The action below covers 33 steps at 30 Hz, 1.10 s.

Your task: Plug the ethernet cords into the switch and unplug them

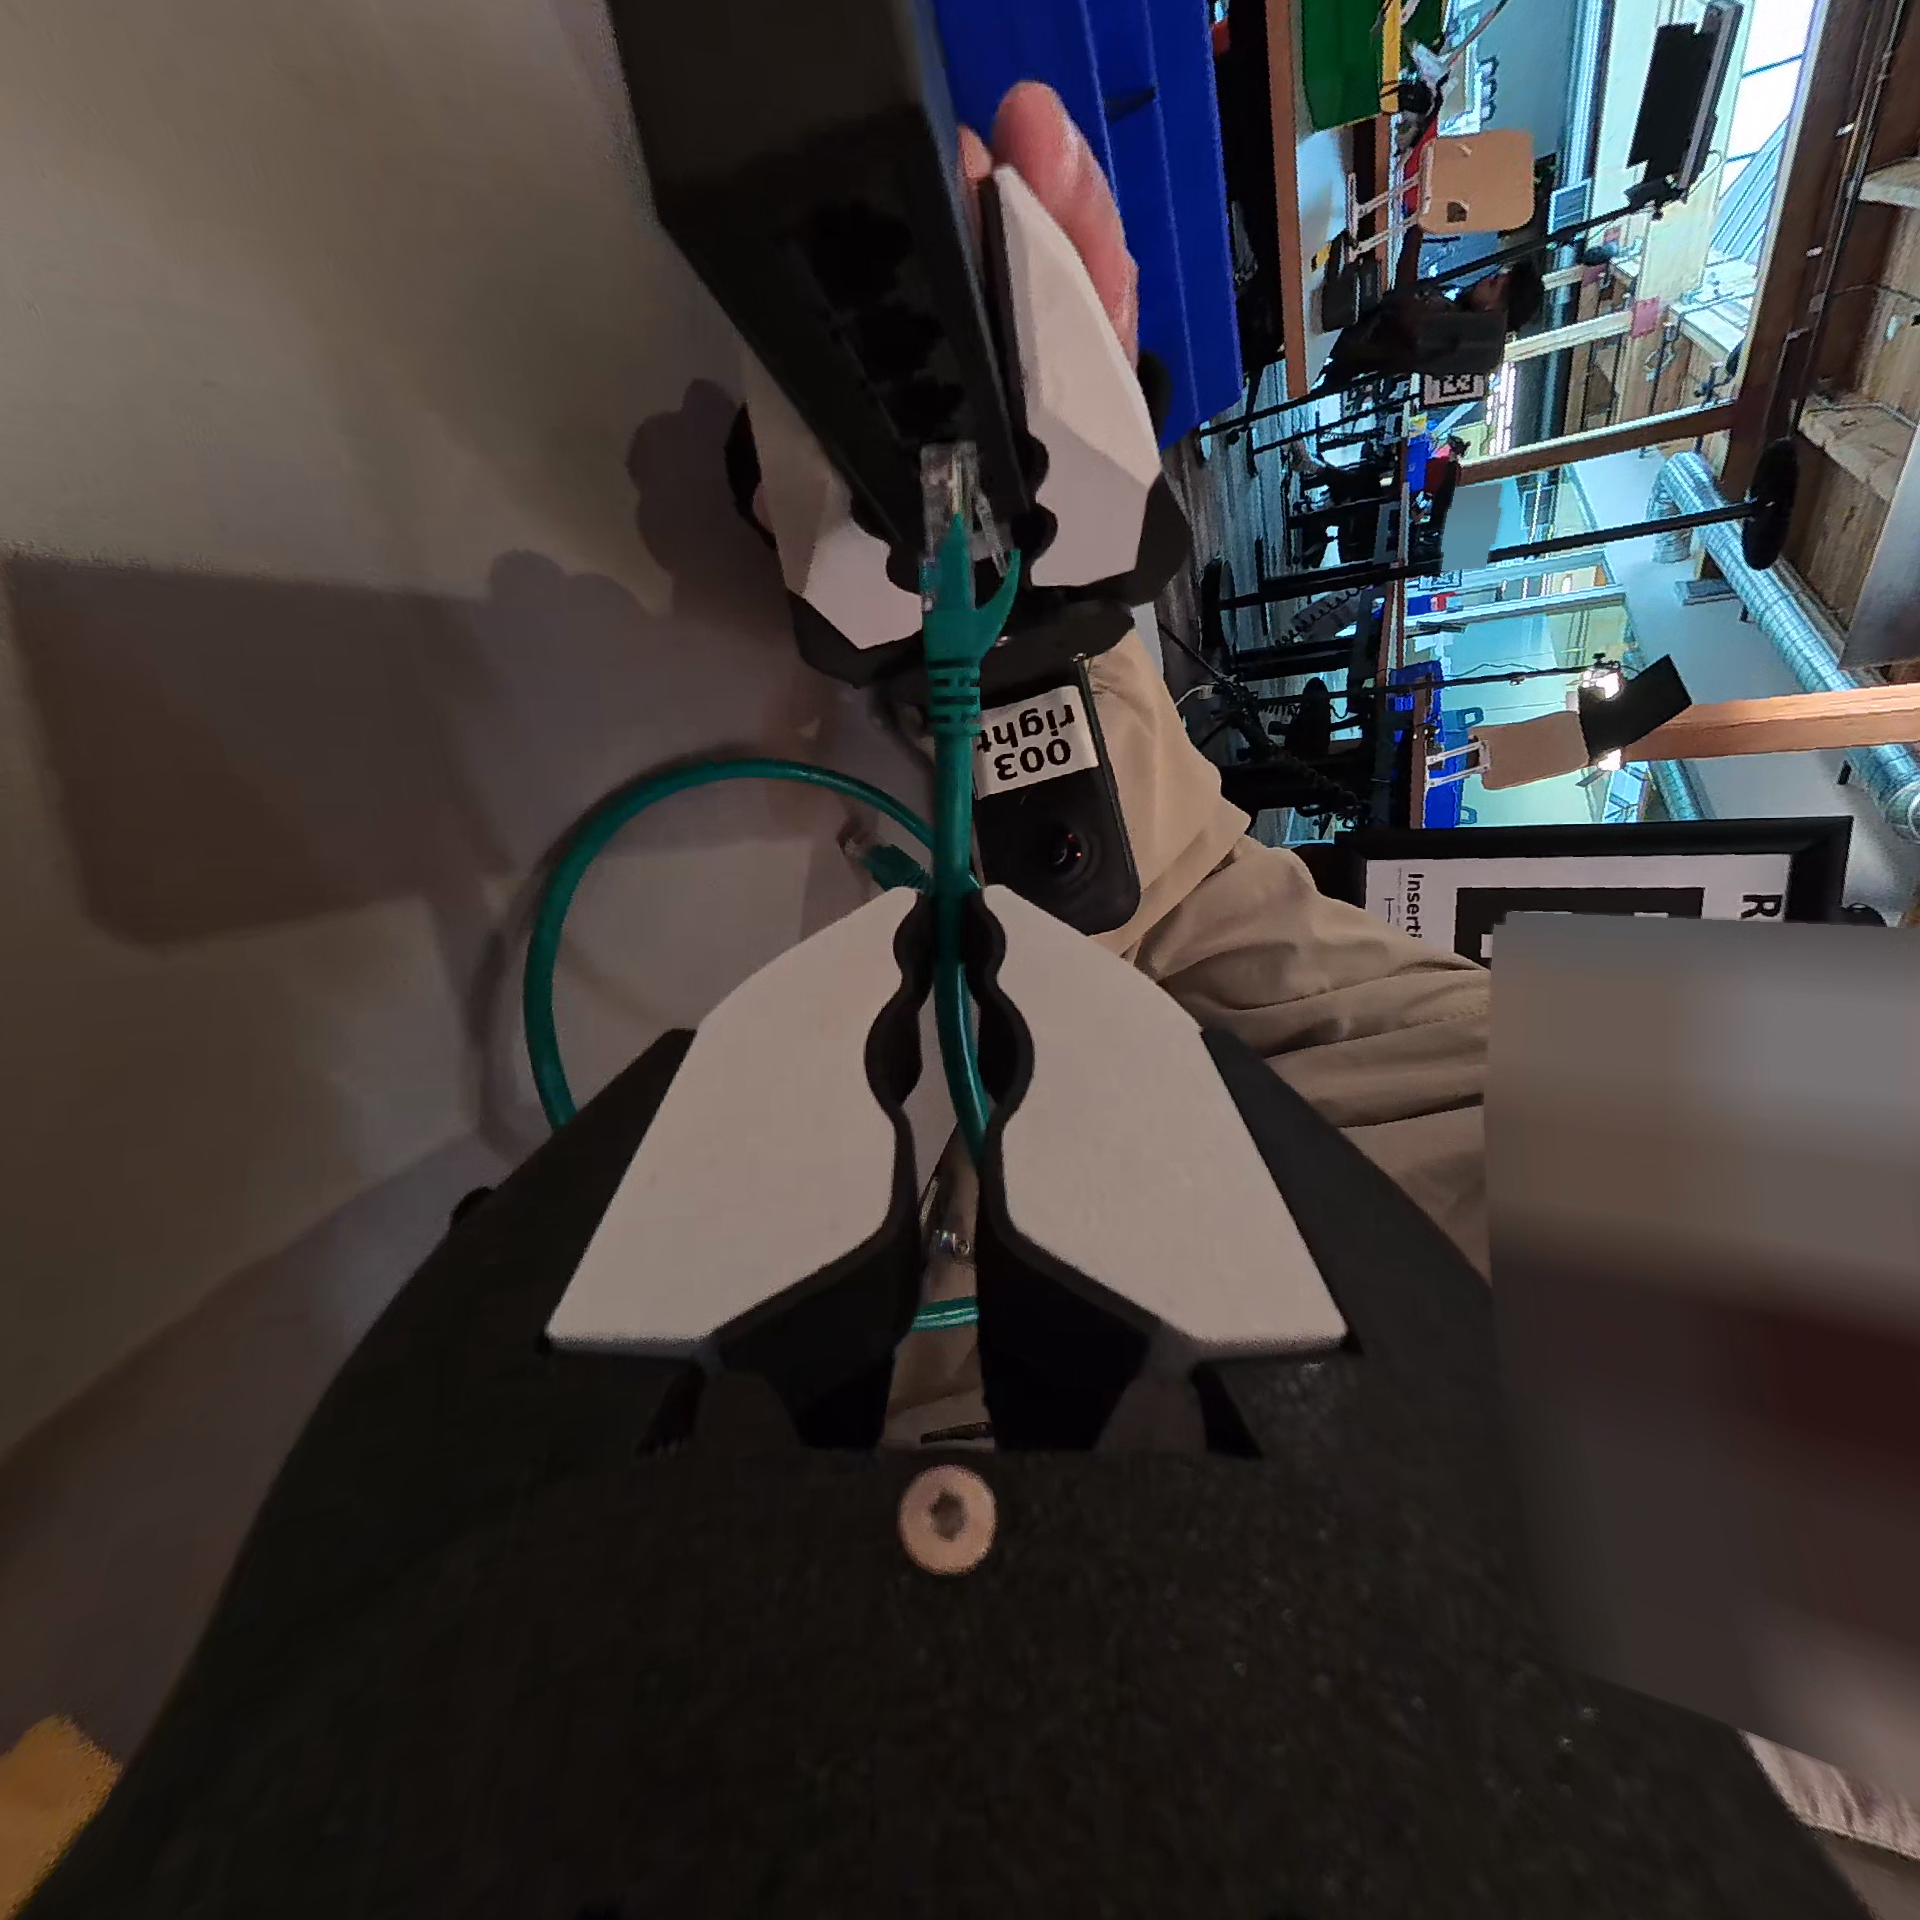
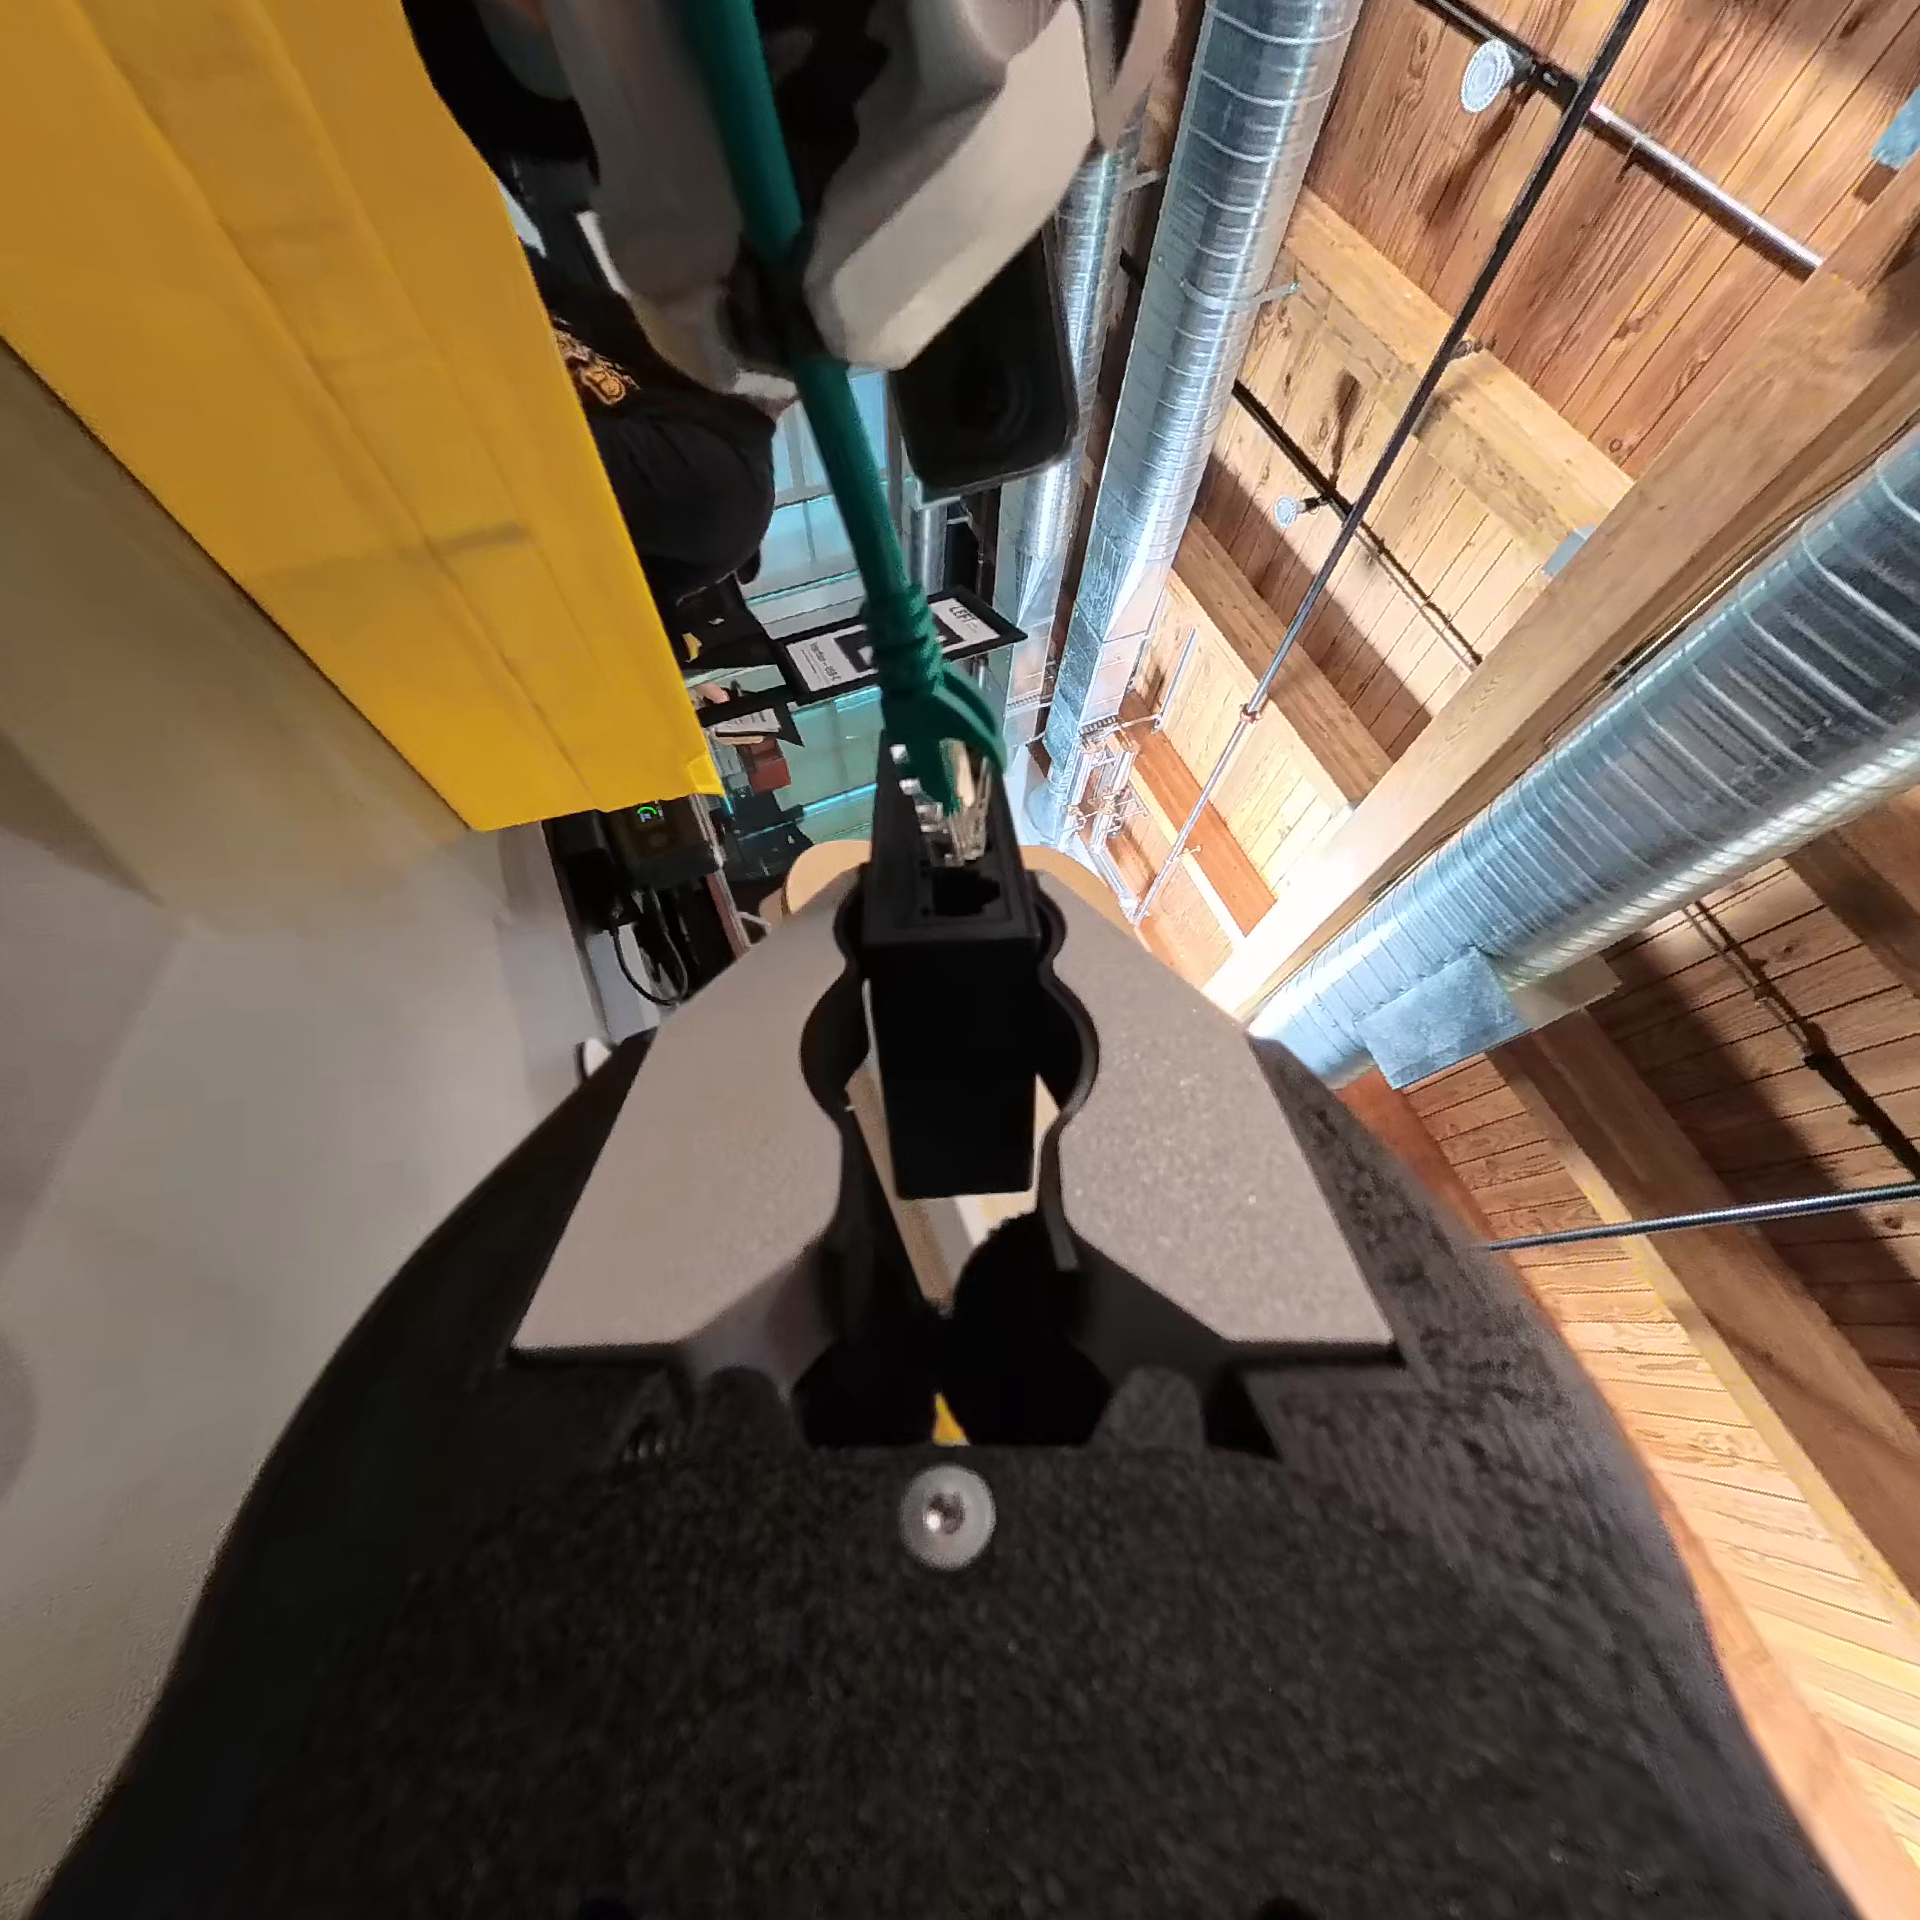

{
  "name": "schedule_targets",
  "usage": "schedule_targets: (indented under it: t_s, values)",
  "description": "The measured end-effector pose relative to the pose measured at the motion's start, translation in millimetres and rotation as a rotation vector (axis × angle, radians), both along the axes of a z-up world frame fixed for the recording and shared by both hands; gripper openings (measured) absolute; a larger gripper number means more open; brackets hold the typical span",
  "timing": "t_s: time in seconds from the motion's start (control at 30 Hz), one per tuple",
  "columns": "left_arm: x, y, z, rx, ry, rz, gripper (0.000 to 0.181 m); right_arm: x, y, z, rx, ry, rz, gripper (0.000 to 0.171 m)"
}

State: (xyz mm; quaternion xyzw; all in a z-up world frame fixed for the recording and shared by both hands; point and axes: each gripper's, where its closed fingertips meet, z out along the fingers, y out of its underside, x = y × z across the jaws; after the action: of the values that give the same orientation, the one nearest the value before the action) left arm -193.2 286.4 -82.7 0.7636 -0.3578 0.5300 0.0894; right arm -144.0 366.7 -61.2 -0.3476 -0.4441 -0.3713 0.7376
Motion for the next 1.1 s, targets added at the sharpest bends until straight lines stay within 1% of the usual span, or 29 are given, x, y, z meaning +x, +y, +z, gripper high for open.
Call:
schedule_targets:
  t_s: [0.27, 0.47, 0.7, 0.77, 0.83, 0.9, 0.97, 1.0, 1.03, 1.1]
  values:
    - [-6.7, -5.9, 3.9, -0.005, 0.026, -0.104, 0.005, -6.2, -1.3, -3.6, 0.02, -0.061, -0.011, 0.026]
    - [-8.5, -12.3, -2.0, -0.026, 0.047, -0.156, 0.005, -11.1, -3.1, -5.6, 0.028, -0.085, -0.005, 0.026]
    - [-8.9, 6.2, 12.7, -0.005, 0.003, -0.147, 0.005, -3.8, -0.7, -1.9, 0.027, -0.053, -0.031, 0.026]
    - [-7.7, 15.6, 11.3, 0.07, 0.004, -0.119, 0.005, -1.0, 2.2, -4.0, 0.001, -0.04, -0.037, 0.025]
    - [-5.9, 25.5, 8.1, 0.21, 0.004, -0.087, 0.005, 1.8, 6.0, -6.5, -0.055, 0.001, -0.036, 0.026]
    - [-5.7, 39.0, -0.3, 0.402, 0.047, -0.041, 0.006, 2.6, 7.4, -6.8, -0.091, 0.036, -0.032, 0.026]
    - [-6.0, 49.0, -9.3, 0.638, 0.09, -0.04, 0.008, 2.3, 8.5, -7.4, -0.109, 0.048, -0.041, 0.026]
    - [-5.2, 48.6, -11.9, 0.707, 0.098, -0.047, 0.009, 3.7, 9.8, -8.2, -0.116, 0.054, -0.054, 0.026]
    - [-3.7, 43.4, -13.7, 0.713, 0.1, -0.05, 0.008, 5.8, 11.6, -8.9, -0.117, 0.048, -0.073, 0.026]
    - [2.3, 31.7, -11.9, 0.613, 0.064, 0.0, 0.005, 8.6, 13.1, -8.8, -0.095, 0.026, -0.098, 0.026]
